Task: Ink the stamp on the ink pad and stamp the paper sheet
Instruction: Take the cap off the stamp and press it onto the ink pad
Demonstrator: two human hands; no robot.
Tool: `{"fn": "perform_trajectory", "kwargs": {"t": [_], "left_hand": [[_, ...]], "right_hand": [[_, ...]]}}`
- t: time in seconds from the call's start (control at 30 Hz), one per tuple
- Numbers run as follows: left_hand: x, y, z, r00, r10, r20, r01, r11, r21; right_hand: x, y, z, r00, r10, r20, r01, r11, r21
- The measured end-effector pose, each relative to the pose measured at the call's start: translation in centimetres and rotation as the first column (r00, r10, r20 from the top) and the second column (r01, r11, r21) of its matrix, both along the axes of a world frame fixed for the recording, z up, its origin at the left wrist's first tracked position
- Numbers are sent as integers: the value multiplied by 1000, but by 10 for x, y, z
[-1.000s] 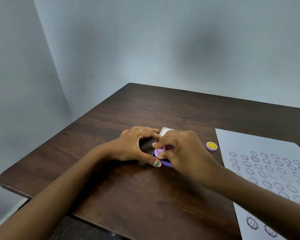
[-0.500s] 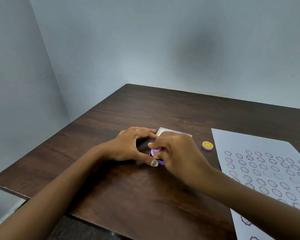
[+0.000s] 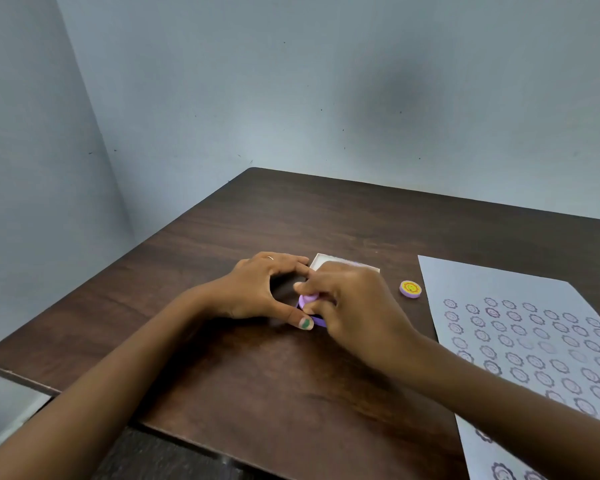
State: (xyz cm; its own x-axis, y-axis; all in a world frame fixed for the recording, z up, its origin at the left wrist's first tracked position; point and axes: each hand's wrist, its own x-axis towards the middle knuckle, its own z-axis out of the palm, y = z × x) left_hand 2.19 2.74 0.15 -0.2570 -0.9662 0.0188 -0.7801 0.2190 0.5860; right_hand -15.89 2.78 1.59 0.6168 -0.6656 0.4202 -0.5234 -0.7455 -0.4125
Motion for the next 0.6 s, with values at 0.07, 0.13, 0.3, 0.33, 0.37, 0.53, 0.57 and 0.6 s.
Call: {"fn": "perform_trajectory", "kwargs": {"t": [0.07,0.13,0.3,0.33,0.37,0.53,0.57,0.6], "left_hand": [[0,1,0,1000,0,13,0,1000,-3],[-1,1,1,1000,-4,7,4,1000,-2],[-2,1,1,1000,-6,11,6,1000,-6],[-1,1,1,1000,-5,12,6,1000,-7],[-1,2,1,1000,-7,7,7,1000,-7],[-2,2,2,1000,-17,9,17,1000,-5],[-3,3,4,1000,-30,-1,30,1000,-10],[-3,3,4,999,-44,-9,44,999,-13]], "right_hand": [[-2,-7,-1,988,-94,119,81,991,111],[-1,-5,1,995,-51,81,45,997,65],[-3,-7,1,992,-71,101,62,994,87],[-2,-7,2,992,-78,102,70,994,82],[-1,-6,1,996,-59,67,57,998,33],[0,-11,6,998,-64,15,63,993,103],[0,-14,8,997,-70,16,67,987,148],[-1,-17,10,998,-65,12,62,981,185]]}}
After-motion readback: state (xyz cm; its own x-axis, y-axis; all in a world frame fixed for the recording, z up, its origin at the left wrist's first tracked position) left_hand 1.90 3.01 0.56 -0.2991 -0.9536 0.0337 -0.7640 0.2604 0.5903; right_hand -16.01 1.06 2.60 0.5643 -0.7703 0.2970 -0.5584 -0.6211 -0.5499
